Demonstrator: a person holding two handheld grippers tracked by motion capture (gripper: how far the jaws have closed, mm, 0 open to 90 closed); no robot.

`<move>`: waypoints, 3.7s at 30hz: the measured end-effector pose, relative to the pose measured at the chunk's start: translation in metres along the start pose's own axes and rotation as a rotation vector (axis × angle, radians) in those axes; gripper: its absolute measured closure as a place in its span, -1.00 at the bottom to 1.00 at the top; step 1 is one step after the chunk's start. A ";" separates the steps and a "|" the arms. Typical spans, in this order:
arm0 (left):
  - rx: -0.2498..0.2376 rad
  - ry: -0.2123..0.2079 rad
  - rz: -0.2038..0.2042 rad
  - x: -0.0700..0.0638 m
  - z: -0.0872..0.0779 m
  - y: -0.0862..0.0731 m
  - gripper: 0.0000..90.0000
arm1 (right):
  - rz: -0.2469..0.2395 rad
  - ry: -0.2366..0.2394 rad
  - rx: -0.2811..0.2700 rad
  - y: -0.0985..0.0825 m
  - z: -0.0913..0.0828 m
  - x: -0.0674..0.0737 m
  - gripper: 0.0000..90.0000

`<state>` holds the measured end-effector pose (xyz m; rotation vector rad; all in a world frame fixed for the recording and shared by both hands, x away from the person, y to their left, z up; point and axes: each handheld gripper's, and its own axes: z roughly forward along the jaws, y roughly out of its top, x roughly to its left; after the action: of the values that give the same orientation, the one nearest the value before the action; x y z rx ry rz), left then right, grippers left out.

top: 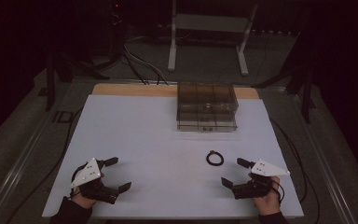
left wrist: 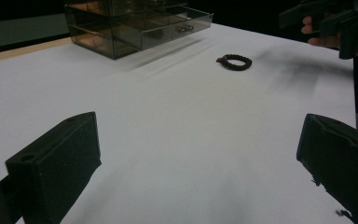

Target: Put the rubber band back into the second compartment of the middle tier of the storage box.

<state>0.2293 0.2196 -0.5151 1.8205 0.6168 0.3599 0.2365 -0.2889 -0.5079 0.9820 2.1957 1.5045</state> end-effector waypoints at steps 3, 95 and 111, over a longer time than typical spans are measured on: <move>0.000 -0.002 0.000 0.000 0.001 0.000 -0.99 | 0.004 0.002 -0.022 0.008 -0.004 0.003 -1.00; 0.022 -0.023 0.007 -0.001 0.004 -0.001 -0.99 | 0.110 -0.205 0.240 0.031 0.070 -0.037 -0.34; 0.023 -0.025 0.006 -0.001 0.004 -0.001 -0.99 | 0.087 -0.260 0.328 0.024 0.081 -0.041 0.50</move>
<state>0.2301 0.2161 -0.5177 1.8469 0.6008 0.3351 0.3227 -0.2548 -0.5238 1.3074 2.2701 0.9959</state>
